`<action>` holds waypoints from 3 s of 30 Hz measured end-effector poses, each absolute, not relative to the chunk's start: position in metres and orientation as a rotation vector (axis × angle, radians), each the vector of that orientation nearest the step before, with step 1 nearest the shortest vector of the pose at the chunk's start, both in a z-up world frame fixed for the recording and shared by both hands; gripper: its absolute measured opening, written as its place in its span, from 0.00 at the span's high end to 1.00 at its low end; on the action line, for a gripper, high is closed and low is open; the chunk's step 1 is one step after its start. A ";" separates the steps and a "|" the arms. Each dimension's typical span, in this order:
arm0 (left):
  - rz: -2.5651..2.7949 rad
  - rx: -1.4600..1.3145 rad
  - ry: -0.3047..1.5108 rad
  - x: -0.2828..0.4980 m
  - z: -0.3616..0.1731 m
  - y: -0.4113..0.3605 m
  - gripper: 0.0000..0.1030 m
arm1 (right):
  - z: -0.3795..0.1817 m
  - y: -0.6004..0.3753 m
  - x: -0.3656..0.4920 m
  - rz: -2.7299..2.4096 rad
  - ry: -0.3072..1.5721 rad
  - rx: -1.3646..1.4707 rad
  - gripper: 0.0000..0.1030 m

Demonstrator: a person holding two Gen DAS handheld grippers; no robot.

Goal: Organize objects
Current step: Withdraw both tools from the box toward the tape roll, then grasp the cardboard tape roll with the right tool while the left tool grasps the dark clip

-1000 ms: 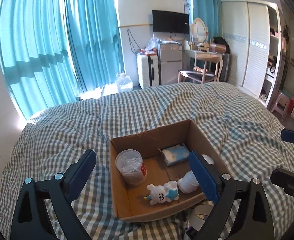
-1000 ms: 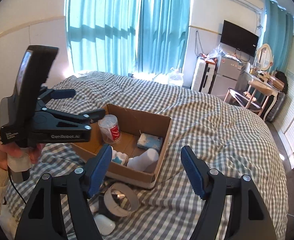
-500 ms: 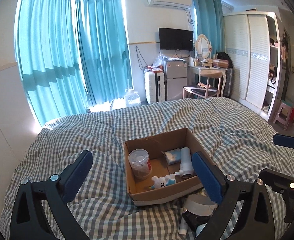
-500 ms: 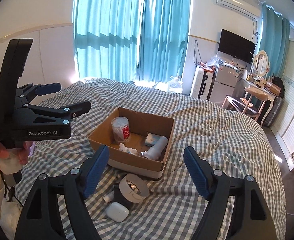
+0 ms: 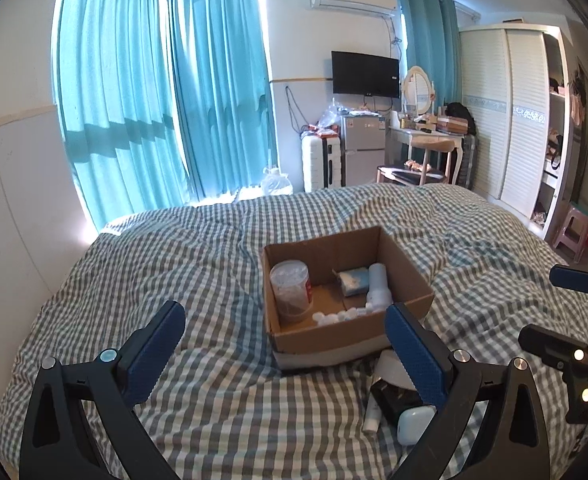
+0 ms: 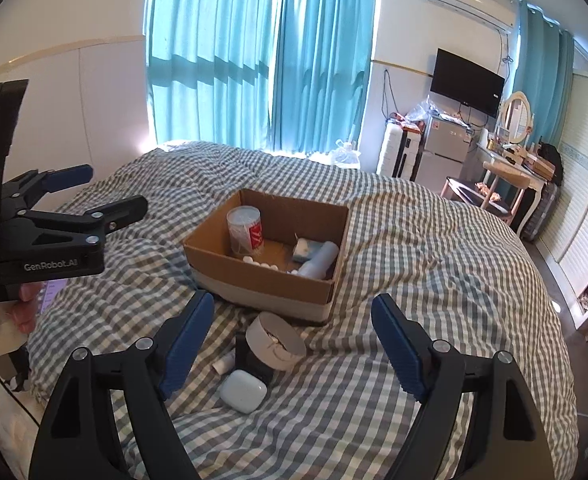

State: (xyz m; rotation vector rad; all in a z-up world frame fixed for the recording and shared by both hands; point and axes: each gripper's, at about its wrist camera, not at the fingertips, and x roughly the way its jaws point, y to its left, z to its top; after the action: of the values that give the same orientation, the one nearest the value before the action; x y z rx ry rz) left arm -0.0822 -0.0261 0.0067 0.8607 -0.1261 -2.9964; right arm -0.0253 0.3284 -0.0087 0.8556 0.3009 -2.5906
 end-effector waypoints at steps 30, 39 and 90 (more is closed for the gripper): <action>-2.875 1.188 -0.185 -0.119 -0.115 -0.018 0.00 | -0.168 0.297 -0.136 -2.432 0.092 1.395 0.21; -2.852 1.275 -0.146 -0.135 -0.127 -0.023 0.00 | -0.199 0.296 -0.164 -2.316 -0.036 1.517 0.21; -3.033 1.625 -0.134 -0.168 -0.145 0.066 0.45 | -0.121 0.380 -0.122 -2.711 0.077 1.130 0.24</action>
State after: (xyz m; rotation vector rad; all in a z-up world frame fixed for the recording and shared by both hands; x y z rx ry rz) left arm -0.1685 0.0663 -0.1446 1.6255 -0.1336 -3.0328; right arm -0.1218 0.3802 -0.1210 1.1295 0.0774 -2.7105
